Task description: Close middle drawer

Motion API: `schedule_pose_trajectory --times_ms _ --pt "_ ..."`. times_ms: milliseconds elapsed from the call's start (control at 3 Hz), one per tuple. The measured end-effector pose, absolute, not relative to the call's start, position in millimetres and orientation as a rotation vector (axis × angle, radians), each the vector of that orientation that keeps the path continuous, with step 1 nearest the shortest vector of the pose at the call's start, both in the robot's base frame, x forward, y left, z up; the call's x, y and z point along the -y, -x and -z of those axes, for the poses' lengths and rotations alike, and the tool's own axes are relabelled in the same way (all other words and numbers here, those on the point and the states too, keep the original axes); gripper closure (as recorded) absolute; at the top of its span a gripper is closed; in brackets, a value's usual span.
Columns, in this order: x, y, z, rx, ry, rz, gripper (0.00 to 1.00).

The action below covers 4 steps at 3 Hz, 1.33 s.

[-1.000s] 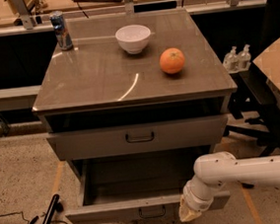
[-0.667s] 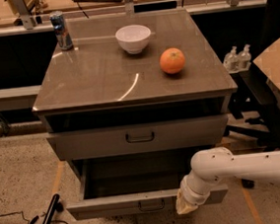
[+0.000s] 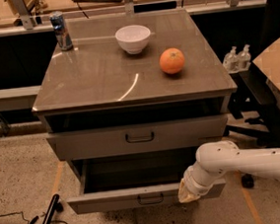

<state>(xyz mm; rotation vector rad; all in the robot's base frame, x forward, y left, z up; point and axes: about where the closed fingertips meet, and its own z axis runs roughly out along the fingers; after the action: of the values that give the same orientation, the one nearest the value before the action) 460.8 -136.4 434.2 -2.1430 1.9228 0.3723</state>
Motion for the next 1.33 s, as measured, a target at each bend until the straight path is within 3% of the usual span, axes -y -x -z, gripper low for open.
schedule_pose_trajectory --times_ms 667,1333 --pt "149 -459 -439 -1.967 2.078 -0.385 1.00" --pt "142 -417 -414 -1.997 2.094 -0.491 1.00"
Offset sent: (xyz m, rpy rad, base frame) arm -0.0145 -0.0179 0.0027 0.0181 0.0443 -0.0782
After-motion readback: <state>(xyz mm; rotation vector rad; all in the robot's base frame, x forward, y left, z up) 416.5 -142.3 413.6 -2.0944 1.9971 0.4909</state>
